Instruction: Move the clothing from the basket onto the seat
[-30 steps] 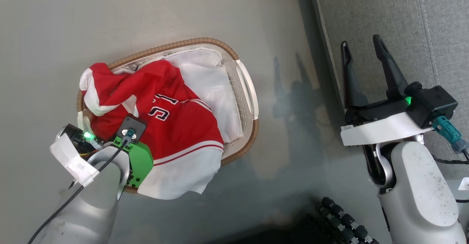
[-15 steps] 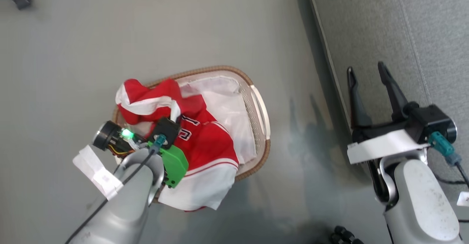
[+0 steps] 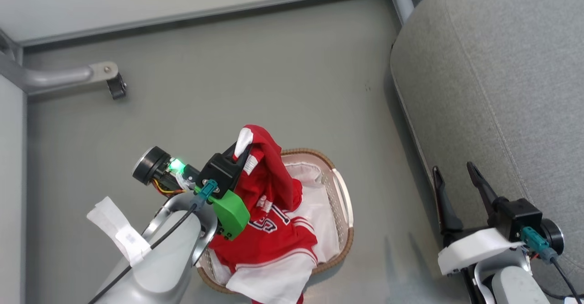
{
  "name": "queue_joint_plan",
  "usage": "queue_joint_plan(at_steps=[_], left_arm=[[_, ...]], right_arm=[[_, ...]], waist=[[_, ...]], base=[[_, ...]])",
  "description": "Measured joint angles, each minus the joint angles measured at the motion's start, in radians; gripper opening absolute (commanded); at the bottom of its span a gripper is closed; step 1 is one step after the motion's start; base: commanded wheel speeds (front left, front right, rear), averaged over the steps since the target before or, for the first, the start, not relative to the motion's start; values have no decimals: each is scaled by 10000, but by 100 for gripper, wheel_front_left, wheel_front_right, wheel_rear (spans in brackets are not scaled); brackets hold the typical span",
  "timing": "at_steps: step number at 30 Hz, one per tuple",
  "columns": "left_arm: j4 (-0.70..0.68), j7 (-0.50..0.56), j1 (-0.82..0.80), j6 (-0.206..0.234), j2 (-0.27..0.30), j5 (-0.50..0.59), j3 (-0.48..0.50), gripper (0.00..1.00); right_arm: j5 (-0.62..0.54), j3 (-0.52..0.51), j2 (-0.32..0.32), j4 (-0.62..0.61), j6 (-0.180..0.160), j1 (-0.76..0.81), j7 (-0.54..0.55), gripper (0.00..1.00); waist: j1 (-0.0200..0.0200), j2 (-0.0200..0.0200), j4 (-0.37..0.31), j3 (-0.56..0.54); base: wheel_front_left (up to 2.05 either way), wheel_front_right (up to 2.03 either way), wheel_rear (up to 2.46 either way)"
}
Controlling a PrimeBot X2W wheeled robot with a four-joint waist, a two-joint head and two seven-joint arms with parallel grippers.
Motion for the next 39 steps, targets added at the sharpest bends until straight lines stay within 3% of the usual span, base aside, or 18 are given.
queue_joint_plan(at_steps=[10, 20, 28, 34, 39], left_arm=[[-1492, 943, -1355, -17, 988, -1237, -1927, 0], [-2612, 1801, -3080, -27, 1555, -2573, -2966, 0], [-3081, 1971, -3881, -27, 1636, -2941, -3352, 0], [-3340, 1983, -4097, -27, 1507, -3051, -3641, 0], [-3553, 1977, -4240, -27, 1379, -3124, -3875, 0]], right_arm=[[-107, 119, -2, 65, 0, 875, 0, 100], [-282, 949, -4, -84, 0, 790, 0, 100], [-901, 2169, -8, -59, 0, -331, 0, 100], [-1620, 3421, 6, 1009, 2, -1506, -2, 100], [-1678, 3499, 4, 1799, 4, -2347, -6, 100]], waist=[[0, 0, 266, -2186], [0, 0, 273, -3130], [0, 0, 153, -3215], [0, 0, 243, -3229], [0, 0, 406, -3235]], base=[[0, 0, 0], [0, 0, 0], [0, 0, 0], [0, 0, 0], [0, 0, 0]])
